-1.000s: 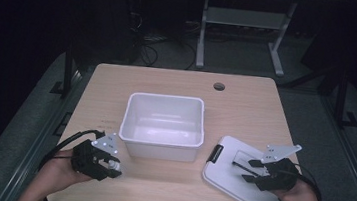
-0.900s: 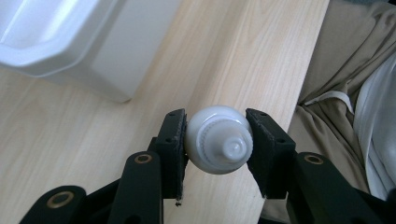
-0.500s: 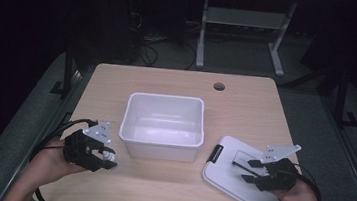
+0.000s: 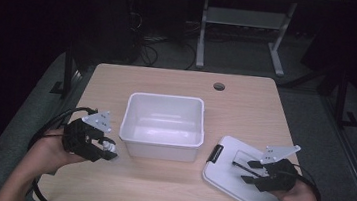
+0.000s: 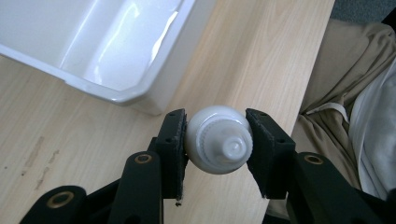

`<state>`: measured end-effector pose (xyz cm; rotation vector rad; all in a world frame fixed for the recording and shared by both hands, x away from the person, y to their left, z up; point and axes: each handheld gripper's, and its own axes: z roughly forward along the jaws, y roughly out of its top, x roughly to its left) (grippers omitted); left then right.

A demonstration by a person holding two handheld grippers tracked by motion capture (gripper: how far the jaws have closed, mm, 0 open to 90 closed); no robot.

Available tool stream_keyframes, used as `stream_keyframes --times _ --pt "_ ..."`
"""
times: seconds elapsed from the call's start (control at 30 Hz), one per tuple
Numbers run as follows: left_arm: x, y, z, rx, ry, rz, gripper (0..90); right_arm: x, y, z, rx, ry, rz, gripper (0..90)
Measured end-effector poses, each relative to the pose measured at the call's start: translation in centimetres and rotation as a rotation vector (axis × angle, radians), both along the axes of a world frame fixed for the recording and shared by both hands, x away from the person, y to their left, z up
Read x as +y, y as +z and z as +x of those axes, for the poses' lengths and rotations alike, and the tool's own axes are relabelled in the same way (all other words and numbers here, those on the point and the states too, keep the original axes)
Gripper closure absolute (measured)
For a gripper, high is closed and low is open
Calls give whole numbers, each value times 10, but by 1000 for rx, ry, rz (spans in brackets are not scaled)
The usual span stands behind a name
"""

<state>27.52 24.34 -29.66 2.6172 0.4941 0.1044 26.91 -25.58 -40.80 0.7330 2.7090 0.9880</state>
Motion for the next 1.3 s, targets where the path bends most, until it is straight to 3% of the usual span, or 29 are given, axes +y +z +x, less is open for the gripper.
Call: stream_keyframes --times 0.73,1.3 --pt "-2 25 26 -11 21 -1 597 -4 2 -1 5 -8 11 446" --pt "-7 30 43 -13 42 -2 597 -6 4 -1 5 -6 3 447"
